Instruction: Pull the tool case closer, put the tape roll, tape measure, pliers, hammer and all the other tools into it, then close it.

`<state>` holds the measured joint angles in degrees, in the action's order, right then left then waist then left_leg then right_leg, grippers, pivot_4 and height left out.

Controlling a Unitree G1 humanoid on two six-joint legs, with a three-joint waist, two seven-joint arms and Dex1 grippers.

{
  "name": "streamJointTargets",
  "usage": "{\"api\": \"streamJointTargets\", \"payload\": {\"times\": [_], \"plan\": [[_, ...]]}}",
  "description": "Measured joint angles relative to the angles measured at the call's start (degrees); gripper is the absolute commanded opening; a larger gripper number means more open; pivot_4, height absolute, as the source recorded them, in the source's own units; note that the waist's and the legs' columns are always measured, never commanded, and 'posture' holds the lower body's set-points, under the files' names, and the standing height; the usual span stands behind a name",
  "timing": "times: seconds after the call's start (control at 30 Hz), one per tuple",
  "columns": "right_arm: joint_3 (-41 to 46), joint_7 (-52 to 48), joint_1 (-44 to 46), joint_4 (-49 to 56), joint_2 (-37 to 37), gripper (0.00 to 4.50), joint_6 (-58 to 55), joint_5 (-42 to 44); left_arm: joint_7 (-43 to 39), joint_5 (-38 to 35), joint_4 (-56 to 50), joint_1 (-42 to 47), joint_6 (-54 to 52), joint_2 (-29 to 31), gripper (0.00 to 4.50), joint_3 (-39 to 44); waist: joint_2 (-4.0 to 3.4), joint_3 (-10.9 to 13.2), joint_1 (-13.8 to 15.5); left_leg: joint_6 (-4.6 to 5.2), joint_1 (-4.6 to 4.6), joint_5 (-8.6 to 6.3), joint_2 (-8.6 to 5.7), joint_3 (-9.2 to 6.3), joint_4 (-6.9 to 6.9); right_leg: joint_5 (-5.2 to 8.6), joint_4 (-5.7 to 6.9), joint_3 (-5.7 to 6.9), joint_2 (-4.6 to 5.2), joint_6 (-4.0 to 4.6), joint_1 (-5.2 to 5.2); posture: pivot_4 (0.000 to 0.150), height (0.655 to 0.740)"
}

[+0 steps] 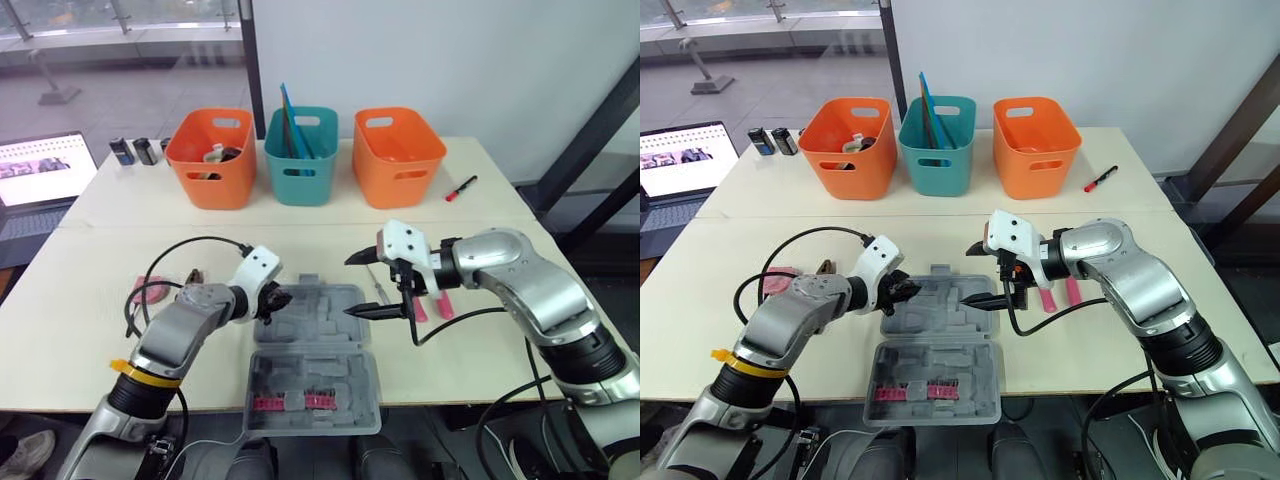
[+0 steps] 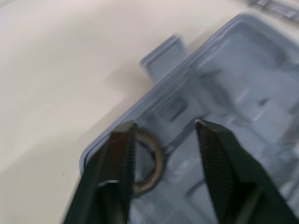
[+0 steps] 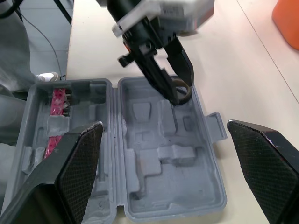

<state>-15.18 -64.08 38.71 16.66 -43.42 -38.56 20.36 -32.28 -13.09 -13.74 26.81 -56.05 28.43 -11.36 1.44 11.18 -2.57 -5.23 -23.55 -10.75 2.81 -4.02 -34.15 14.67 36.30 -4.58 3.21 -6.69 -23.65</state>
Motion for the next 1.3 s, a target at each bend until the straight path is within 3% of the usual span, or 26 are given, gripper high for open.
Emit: {"api": "streamJointTargets", "payload": {"times": [0.23,0.5,0.6,0.67,1.03,1.3], "plan": [[-0.02,0.23,-0.02,-0.02,0.11,4.5,0.13,-0.05,-0.41,-1.41,-4.46,-1.66,2.54,2.91,2.07,6.44,0.0,0.0,0.07,0.0,0.0,0.0,0.0,0.0,0.0,0.01,0.0,0.0,0.0,0.01,0.01,0.15,0.7364],[-0.27,1.37,-0.16,0.02,2.43,4.5,0.06,-0.38,-3.09,-2.66,3.82,-9.24,23.46,-1.14,2.07,12.91,0.0,0.0,0.03,0.0,0.01,0.0,0.0,0.0,0.0,0.0,-0.02,0.0,0.0,0.02,0.02,0.15,0.7364],[-0.27,2.17,-0.43,0.53,3.42,4.5,-0.62,-0.32,-5.76,-2.67,8.77,-11.45,29.26,-1.14,1.28,13.68,0.0,0.0,0.12,0.0,0.01,0.0,0.0,0.0,0.0,0.0,-0.01,0.01,0.0,0.03,0.01,0.15,0.7364],[-0.33,2.89,-0.71,1.39,4.19,4.5,-1.08,-0.22,-8.17,-2.65,11.45,-11.34,32.92,-0.84,1.28,13.78,0.0,0.0,0.23,0.0,0.0,0.0,0.0,0.0,-0.02,0.0,-0.02,0.01,0.0,0.03,0.04,0.15,0.7364],[-0.53,7.47,-2.84,3.0,6.35,4.5,-2.96,-0.07,-20.37,0.77,32.39,-0.19,44.26,-0.78,1.28,6.73,0.0,-0.01,0.32,0.0,0.01,0.0,0.0,-0.02,-0.02,0.0,-0.02,0.03,-0.01,0.03,0.06,0.15,0.7364],[-0.46,8.51,-3.43,3.59,5.95,4.5,-3.36,-0.06,-24.04,6.68,48.78,5.96,53.24,-2.8,1.28,1.48,0.0,-0.01,0.11,0.01,0.01,0.0,0.01,-0.05,0.0,-0.09,-0.01,0.04,-0.03,-0.15,0.06,0.15,0.7364]]}}
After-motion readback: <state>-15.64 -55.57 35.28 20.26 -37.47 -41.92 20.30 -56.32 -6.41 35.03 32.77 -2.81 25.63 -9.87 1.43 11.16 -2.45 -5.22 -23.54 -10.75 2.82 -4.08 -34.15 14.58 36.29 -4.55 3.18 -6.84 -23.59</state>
